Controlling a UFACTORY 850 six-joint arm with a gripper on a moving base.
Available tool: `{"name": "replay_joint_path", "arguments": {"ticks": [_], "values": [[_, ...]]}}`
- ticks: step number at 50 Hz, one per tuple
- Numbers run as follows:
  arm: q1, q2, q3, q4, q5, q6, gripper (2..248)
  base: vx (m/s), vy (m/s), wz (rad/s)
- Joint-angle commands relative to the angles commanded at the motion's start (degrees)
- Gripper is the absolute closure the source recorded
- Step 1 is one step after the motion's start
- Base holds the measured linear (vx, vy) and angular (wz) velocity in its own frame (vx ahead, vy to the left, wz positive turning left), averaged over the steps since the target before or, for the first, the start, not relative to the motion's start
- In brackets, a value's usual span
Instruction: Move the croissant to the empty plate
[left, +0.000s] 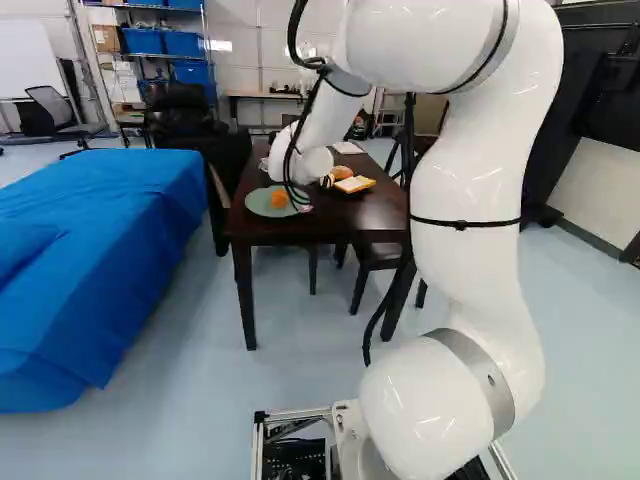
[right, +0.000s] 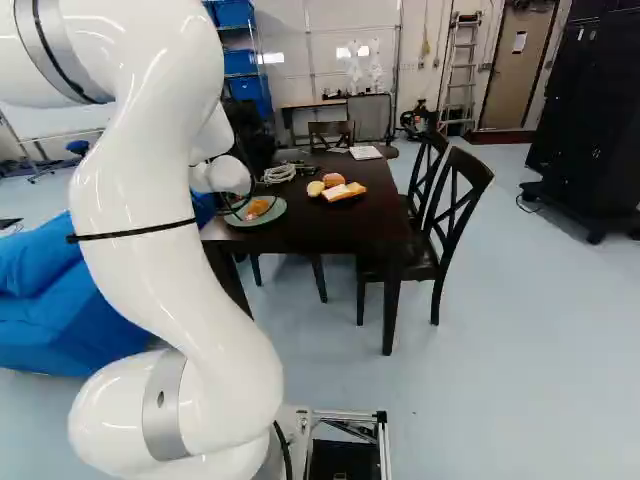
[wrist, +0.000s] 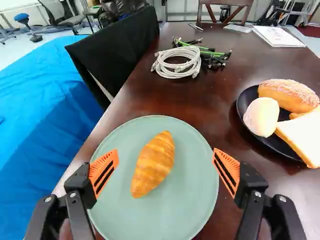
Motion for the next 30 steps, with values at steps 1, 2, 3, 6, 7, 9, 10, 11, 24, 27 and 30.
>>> {"name": "replay_joint_path", "arguments": {"ticks": [1,2,3,6,7,9,10,11,24,27,30], "values": [[-0.11,0.18,0.07,0.05,-0.04,0.00,3,0.000,0.000,0.000],[-0.21,0.35,0.15,0.10,-0.08,0.00,3,0.000,0.000,0.000],[-0.32,0.52,0.22,0.15,-0.12,0.00,3,0.000,0.000,0.000],[-0.67,1.06,0.45,0.30,-0.24,0.00,3,0.000,0.000,0.000],[-0.79,1.25,0.53,0.35,-0.28,0.00,3,0.000,0.000,0.000],[-1.03,1.61,0.70,0.45,-0.35,0.00,3,0.000,0.000,0.000],[-1.15,1.80,0.78,0.51,-0.38,0.00,3,0.000,0.000,0.000],[-1.27,1.99,0.87,0.57,-0.42,0.00,3,0.000,0.000,0.000],[-2.67,4.66,2.26,1.32,-0.52,0.00,3,0.000,0.000,0.000],[-2.90,5.30,2.59,1.50,-0.52,0.00,3,0.000,0.000,0.000],[-3.11,5.94,2.93,1.67,-0.58,0.00,3,0.000,0.000,0.000]]}}
